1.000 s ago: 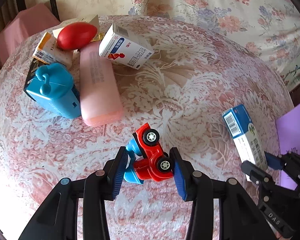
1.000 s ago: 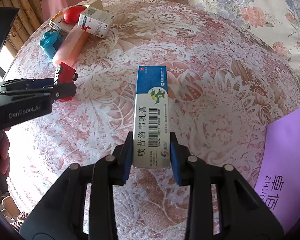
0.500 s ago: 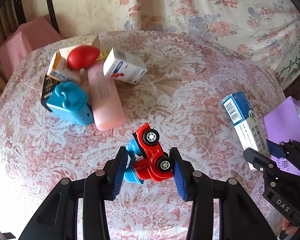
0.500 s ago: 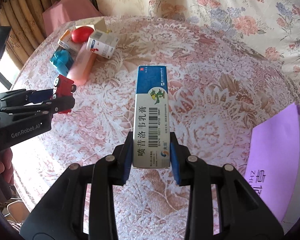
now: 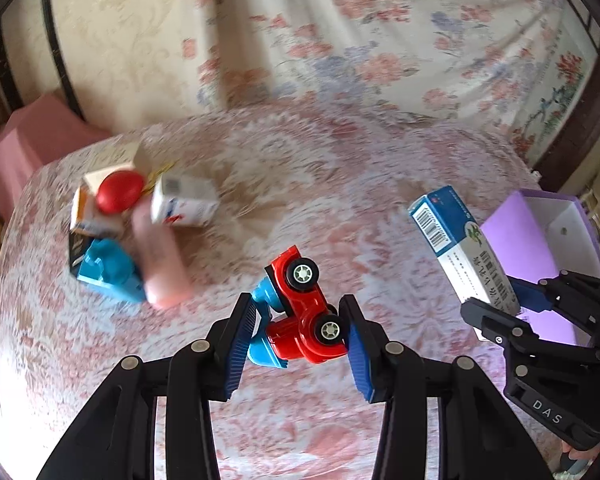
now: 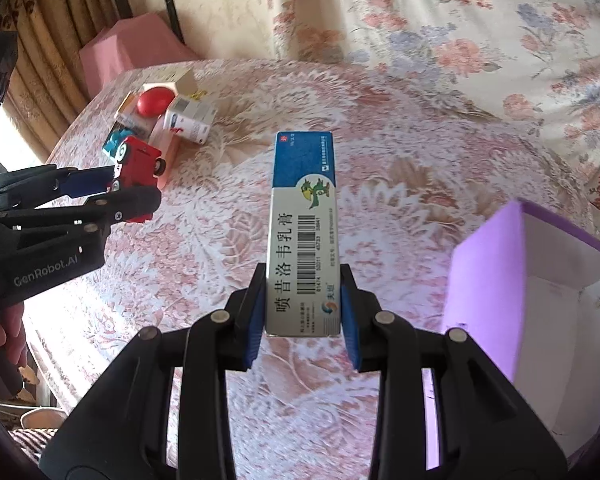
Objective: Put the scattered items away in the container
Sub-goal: 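Carry the toy car and medicine box with both grippers into the purple box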
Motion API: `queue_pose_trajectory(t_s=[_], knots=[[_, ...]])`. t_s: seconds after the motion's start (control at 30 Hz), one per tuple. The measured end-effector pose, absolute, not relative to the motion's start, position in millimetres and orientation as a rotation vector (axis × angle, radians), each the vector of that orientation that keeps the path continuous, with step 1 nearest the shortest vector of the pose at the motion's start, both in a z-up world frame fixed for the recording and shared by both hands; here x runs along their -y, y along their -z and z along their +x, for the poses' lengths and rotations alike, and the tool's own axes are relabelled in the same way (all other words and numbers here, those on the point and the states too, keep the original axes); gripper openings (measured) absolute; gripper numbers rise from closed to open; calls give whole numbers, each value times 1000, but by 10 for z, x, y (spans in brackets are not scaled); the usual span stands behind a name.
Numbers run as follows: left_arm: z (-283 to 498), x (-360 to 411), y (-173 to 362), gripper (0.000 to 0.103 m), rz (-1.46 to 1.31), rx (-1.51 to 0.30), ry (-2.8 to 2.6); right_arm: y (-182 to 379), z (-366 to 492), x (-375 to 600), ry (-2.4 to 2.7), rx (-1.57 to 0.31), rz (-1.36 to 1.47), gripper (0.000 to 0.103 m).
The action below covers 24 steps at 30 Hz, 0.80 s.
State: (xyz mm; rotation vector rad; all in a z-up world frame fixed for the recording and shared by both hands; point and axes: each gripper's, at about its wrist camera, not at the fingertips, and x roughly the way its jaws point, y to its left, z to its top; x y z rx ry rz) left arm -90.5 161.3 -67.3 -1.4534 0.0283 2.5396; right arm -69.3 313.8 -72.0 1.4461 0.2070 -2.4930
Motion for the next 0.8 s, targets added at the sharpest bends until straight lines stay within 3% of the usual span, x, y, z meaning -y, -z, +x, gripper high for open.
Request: queue_pose_trajectory(t_s=[0.43, 0.8], knots=[[-853, -2724, 327, 44, -1304, -82, -2390, 397, -443, -4082, 2654, -78, 1443, 36], [-780, -3807, 312, 44, -1281, -118, -2230, 448, -295, -5106, 2784, 39, 1543, 36]])
